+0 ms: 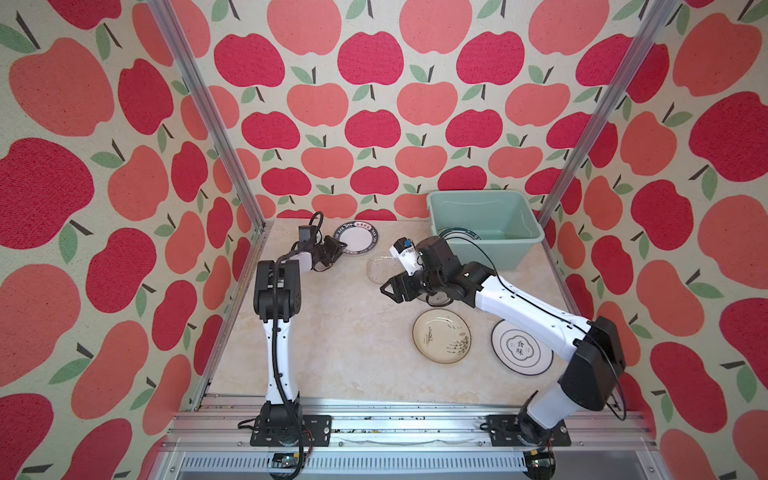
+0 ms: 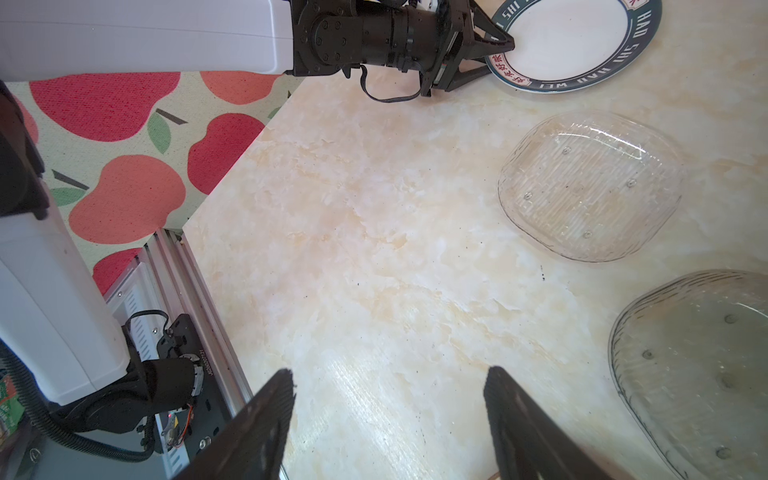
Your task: Place the plates into the plastic bin on the countertop
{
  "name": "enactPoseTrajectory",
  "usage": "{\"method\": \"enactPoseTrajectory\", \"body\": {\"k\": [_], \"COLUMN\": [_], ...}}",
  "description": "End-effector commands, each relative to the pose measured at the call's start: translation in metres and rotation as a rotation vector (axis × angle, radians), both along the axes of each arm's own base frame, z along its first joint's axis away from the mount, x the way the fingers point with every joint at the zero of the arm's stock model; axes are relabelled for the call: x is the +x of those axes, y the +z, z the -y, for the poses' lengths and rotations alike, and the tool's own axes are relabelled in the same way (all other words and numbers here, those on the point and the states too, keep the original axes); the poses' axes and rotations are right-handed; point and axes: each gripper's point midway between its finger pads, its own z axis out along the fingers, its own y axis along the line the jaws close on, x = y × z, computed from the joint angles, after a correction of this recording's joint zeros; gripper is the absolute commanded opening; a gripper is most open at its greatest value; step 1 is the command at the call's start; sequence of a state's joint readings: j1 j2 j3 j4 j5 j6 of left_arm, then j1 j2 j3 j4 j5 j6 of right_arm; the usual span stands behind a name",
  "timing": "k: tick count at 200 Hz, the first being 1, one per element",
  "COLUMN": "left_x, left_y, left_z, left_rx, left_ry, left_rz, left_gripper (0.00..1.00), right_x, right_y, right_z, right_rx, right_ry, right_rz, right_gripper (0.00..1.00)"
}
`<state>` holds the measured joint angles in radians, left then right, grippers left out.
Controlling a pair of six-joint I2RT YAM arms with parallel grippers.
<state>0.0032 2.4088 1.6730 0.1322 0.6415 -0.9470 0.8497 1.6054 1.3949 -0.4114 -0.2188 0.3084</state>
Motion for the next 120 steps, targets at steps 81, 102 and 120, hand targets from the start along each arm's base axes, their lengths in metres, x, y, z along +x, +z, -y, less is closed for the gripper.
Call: {"method": "enactPoseTrajectory", "body": {"k": [81,102,120], "left_x": [-0.065,-0.085,-0.109], "left_y": [-0.057,-0.046,-0.040], "left_z": [-0.020,-0.034,-0.049], "left_rx": [0.059,0.071,0.094], "left_ry": [0.105,0.106,0.108], "left_rz": [-0.197,-0.212,-0.245], "left_gripper": [0.03,0.02,0.00], "right_x": [0.012,0.014,0.017], "right_y": [0.003,0.003,0.003], "right_z": [-0.005,-0.006,-0.008], "right_rx": [0.021,0.026,0.027], "right_ry": [-0.040,-0.051,-0.063], "right_rz": [-0.017,-0.017,-0.020], "right_gripper": [0.73,0.73,0.73]}}
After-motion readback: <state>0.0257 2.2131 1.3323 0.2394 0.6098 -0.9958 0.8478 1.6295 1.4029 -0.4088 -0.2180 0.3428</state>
